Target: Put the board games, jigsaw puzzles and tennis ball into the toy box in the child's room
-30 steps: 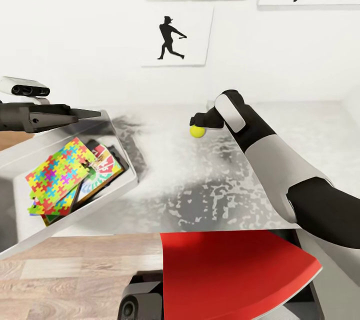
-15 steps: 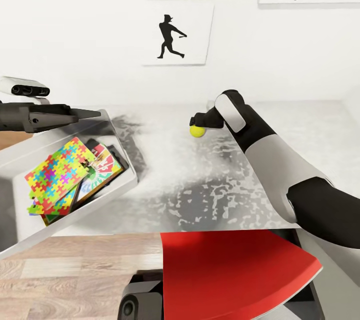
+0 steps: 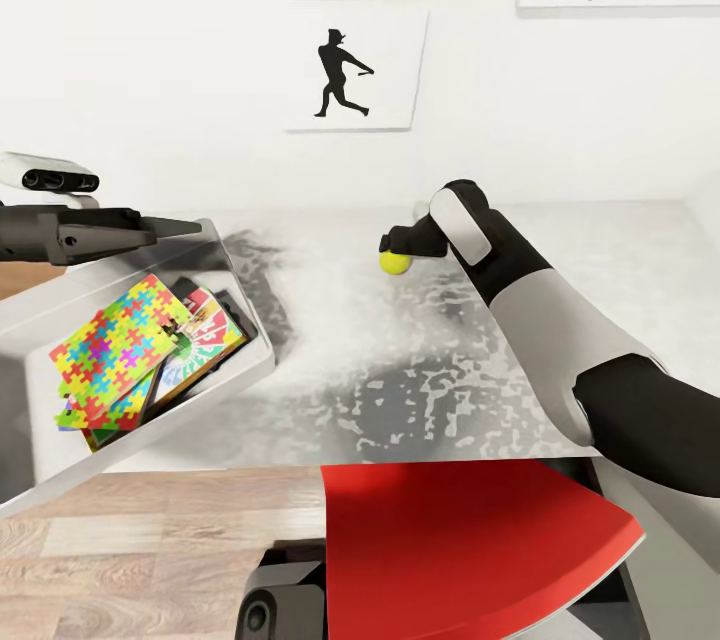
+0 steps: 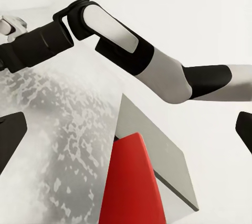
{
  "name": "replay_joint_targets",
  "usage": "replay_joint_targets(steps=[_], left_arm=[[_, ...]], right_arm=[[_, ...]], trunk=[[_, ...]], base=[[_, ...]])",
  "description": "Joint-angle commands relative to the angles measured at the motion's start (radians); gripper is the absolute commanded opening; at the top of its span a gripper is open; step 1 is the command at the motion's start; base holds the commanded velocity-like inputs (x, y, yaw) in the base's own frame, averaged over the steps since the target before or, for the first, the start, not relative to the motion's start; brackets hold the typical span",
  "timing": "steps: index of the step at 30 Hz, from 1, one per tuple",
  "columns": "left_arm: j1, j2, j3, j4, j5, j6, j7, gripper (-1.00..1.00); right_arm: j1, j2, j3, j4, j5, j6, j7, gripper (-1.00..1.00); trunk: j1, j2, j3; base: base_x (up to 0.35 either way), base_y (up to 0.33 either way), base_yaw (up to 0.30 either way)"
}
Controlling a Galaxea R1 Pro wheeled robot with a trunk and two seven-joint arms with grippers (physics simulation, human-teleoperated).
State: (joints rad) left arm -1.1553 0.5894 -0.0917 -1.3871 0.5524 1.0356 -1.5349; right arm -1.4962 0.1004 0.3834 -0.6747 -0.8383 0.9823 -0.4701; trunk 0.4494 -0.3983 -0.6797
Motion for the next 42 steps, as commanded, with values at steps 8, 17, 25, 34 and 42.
replay_joint_targets(steps=[8, 17, 25, 34, 42], left_arm=[[-0.004, 0.001, -0.002, 0.0, 0.001, 0.011, -0.004, 1.0], [-0.004, 0.0, -0.002, 0.0, 0.002, 0.011, -0.004, 1.0], [-0.006, 0.0, -0.002, 0.0, 0.002, 0.011, -0.004, 1.0], [-0.006, 0.001, -0.004, -0.007, 0.001, 0.01, -0.004, 1.0], [-0.006, 0.004, 0.003, -0.016, 0.0, 0.012, -0.005, 1.0]], right_arm=[[-0.001, -0.001, 0.003, 0.004, -0.011, 0.001, -0.01, -1.0], [-0.001, -0.003, 0.003, 0.004, -0.016, 0.001, -0.01, -1.0], [-0.001, -0.005, 0.003, 0.002, -0.016, 0.002, -0.01, -1.0], [-0.001, -0.004, 0.002, -0.005, -0.018, 0.025, -0.01, -1.0], [0.0, -0.004, 0.002, -0.005, -0.019, 0.037, -0.01, -1.0]], trunk=[[0.001, -0.002, -0.001], [0.001, -0.002, -0.001], [0.001, -0.002, 0.0], [0.001, -0.002, 0.013], [0.001, -0.002, 0.026]], base=[[0.0, 0.0, 0.0], [0.0, 0.0, 0.0], [0.0, 0.0, 0.0], [0.0, 0.0, 0.0], [0.0, 0.0, 0.0]])
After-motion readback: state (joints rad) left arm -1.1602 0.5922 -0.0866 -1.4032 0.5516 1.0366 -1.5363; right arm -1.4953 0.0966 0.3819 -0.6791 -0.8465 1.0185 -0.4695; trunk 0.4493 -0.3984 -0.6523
